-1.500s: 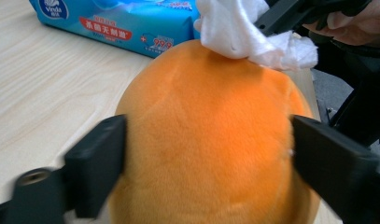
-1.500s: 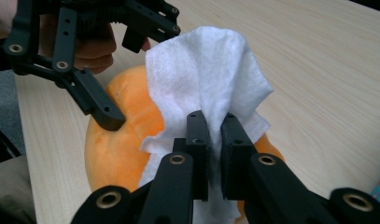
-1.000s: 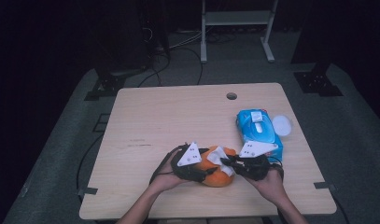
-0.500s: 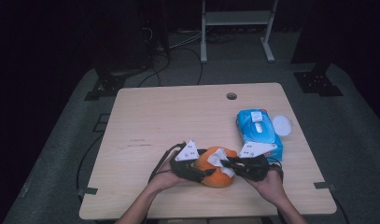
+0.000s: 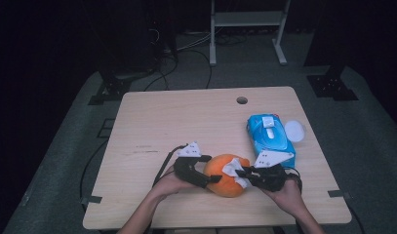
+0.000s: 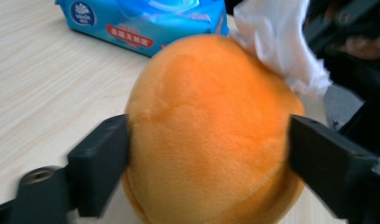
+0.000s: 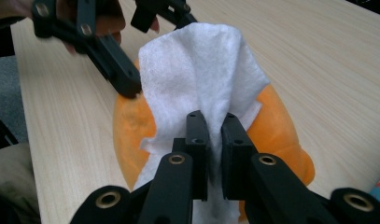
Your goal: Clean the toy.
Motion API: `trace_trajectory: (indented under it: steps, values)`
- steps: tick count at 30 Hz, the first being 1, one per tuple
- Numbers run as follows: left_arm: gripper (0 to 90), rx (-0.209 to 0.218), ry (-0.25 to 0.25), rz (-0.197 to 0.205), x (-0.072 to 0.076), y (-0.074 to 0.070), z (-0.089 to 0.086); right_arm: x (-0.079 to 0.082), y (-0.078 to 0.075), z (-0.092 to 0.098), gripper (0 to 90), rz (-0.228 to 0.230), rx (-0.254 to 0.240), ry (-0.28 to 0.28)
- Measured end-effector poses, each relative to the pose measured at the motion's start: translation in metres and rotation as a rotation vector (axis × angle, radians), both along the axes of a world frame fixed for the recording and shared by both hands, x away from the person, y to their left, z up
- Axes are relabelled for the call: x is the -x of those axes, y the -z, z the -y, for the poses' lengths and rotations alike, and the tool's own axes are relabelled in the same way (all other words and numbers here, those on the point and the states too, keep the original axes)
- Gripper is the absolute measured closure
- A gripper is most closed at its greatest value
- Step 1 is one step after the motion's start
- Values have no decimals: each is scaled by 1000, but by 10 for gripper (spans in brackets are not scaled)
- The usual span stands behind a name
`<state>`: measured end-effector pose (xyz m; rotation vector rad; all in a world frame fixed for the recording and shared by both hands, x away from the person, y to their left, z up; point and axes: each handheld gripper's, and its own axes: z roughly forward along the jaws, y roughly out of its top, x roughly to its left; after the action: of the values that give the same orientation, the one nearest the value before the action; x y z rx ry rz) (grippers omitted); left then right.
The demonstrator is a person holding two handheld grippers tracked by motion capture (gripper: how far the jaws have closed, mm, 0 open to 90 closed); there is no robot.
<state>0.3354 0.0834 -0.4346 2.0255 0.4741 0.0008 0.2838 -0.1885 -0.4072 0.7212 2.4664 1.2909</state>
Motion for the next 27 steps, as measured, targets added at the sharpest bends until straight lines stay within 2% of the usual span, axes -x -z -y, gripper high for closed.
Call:
trace_trajectory:
  steps: [1,2,3,4,6,7,8,9,10,11,13,15,16,17,18,19,21,24,26,27]
  values:
    - [223,-25,4,64,5,-1,3,0,-1,-1,827,10,3,1]
    - [246,-25,4,64,5,-1,3,1,-2,-3,827,15,0,5]
    - [274,-34,8,89,8,-4,4,2,-4,-6,827,14,-14,-2]
    - [289,-45,15,140,12,-6,6,4,-6,-10,826,22,-22,-13]
    - [294,-68,33,186,18,-9,9,5,-8,-13,826,23,-27,-20]
    - [297,-75,37,201,20,-10,10,6,-10,-17,827,18,-41,-34]
    - [302,-85,42,217,22,-11,11,6,-12,-21,828,40,-40,-36]
    - [306,-85,42,217,22,-11,11,6,-12,-21,828,40,-40,-36]
    - [309,-86,50,231,23,-12,12,5,-14,-17,828,47,-45,-15]
    - [310,-86,50,231,23,-12,12,5,-14,-17,828,47,-45,-15]
    - [308,-91,61,237,23,-12,11,1,-14,-9,827,48,-50,18]
    - [292,-77,66,222,23,-11,10,-2,-12,1,826,39,-48,55]
    - [238,-54,73,205,21,-12,9,-3,-8,9,827,13,-51,58]
    - [199,-54,73,205,21,-12,9,-3,-8,9,827,13,-51,58]
    - [163,-12,65,169,17,-12,7,0,-5,11,826,13,-49,37]
    - [131,-1,51,144,15,-11,7,2,-4,12,826,16,-47,23]
    - [74,-2,52,86,11,-7,8,6,-4,11,825,20,-49,-26]
    - [59,15,60,-27,7,4,9,9,-5,8,825,28,-33,-46]
    - [77,21,49,-33,6,5,8,8,-5,7,825,28,-31,-41]
    - [214,23,29,10,9,2,7,7,-7,6,826,40,-27,-20]
